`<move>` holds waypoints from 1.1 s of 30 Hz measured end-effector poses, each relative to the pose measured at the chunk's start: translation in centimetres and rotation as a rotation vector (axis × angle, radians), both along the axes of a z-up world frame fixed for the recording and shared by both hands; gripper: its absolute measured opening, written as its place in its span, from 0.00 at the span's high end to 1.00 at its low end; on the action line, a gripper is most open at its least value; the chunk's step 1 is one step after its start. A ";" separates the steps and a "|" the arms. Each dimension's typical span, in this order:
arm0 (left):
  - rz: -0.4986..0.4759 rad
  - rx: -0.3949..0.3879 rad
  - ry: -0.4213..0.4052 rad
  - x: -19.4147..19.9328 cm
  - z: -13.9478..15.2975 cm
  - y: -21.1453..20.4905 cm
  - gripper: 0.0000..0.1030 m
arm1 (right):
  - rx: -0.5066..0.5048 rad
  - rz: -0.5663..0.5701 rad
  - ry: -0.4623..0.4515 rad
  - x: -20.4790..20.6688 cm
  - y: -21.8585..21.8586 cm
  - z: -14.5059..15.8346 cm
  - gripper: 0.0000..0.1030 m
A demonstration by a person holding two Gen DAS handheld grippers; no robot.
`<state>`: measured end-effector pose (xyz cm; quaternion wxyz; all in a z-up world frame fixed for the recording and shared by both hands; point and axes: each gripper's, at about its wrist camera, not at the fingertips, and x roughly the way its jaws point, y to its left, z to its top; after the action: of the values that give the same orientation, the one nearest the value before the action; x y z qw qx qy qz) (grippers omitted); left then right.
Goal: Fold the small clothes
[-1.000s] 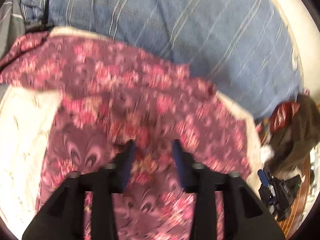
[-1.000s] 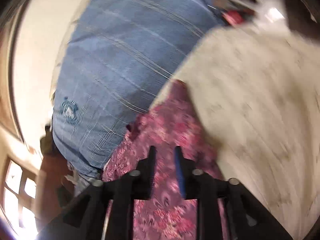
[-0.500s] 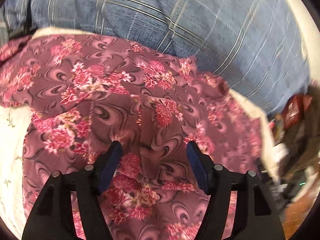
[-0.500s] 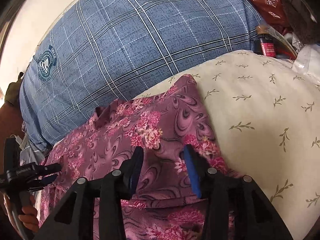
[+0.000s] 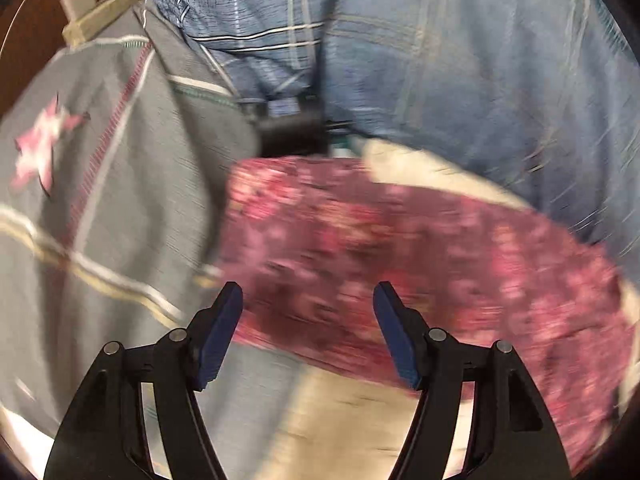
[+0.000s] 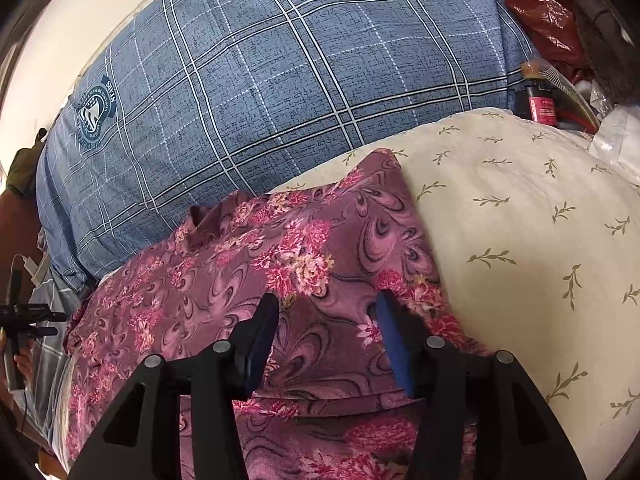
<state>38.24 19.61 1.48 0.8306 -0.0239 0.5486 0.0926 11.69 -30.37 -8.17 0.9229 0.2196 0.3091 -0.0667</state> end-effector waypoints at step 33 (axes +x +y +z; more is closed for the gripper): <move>0.019 -0.080 -0.217 -3.4 6.7 -0.5 0.99 | 0.040 0.195 -0.019 2.2 7.3 3.7 0.44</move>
<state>34.84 19.13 8.19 0.8825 -0.0724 0.4586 0.0755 13.94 -23.12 -4.49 0.9234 0.2073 0.3214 0.0318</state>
